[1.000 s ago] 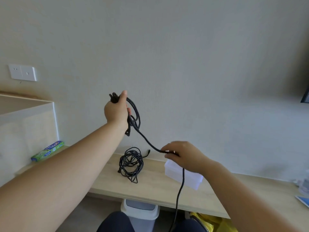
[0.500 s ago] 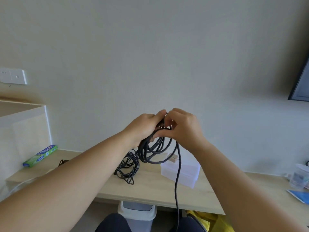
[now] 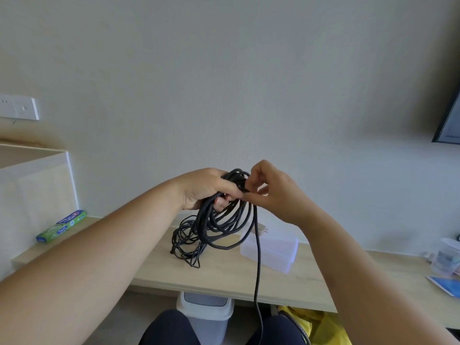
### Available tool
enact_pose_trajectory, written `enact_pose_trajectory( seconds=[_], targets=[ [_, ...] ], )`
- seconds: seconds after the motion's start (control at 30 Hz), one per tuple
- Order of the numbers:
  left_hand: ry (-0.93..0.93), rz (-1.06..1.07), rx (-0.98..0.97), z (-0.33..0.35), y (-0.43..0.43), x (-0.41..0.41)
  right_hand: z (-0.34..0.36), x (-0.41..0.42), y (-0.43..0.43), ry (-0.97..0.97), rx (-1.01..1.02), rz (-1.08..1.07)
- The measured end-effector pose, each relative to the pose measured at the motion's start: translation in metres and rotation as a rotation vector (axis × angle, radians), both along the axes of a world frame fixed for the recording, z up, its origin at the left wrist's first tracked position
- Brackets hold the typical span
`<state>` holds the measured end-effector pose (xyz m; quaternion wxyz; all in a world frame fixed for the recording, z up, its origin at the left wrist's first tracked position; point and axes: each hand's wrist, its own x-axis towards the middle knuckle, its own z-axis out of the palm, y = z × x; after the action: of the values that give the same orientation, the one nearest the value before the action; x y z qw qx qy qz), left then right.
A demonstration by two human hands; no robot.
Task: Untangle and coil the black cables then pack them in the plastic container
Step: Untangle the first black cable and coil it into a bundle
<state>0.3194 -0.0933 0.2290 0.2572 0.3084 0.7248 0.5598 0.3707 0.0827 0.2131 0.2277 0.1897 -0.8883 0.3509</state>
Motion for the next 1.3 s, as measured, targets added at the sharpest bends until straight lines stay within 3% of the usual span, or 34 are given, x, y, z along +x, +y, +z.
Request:
enact_pose_trajectory(
  seconds=[0.1, 0.13, 0.27, 0.53, 0.7, 0.83, 0.97, 1.2, 1.3],
  targets=[
    [-0.051, 0.075, 0.174, -0.001, -0.001, -0.004, -0.017, 0.005, -0.006, 0.163, 0.012, -0.231],
    [-0.047, 0.077, 0.206, -0.002, -0.001, -0.004, -0.024, 0.008, -0.008, 0.138, -0.033, -0.247],
    [-0.037, 0.007, 0.215, -0.004, -0.003, 0.000, -0.044, 0.011, -0.012, -0.197, -0.263, -0.127],
    [-0.219, -0.059, 0.178, -0.010, -0.006, 0.005, -0.036, 0.001, -0.007, -0.283, -0.812, 0.161],
    [-0.220, 0.168, 0.218, -0.015, -0.005, 0.007, -0.030, -0.005, -0.010, -0.277, -0.867, 0.048],
    [-0.249, 0.208, 0.279, -0.016, -0.008, 0.014, -0.021, -0.007, -0.010, -0.247, -0.823, 0.008],
    [-0.103, 0.372, 0.380, -0.022, 0.003, 0.022, -0.019, -0.011, -0.014, -0.262, -0.814, -0.005],
    [0.001, 0.547, 0.511, -0.015, 0.003, 0.006, -0.043, -0.026, 0.003, -0.421, -0.887, 0.216],
    [-0.025, 0.616, 0.611, -0.002, -0.003, -0.007, -0.076, -0.023, 0.010, -0.540, -0.743, 0.202]
  ],
)
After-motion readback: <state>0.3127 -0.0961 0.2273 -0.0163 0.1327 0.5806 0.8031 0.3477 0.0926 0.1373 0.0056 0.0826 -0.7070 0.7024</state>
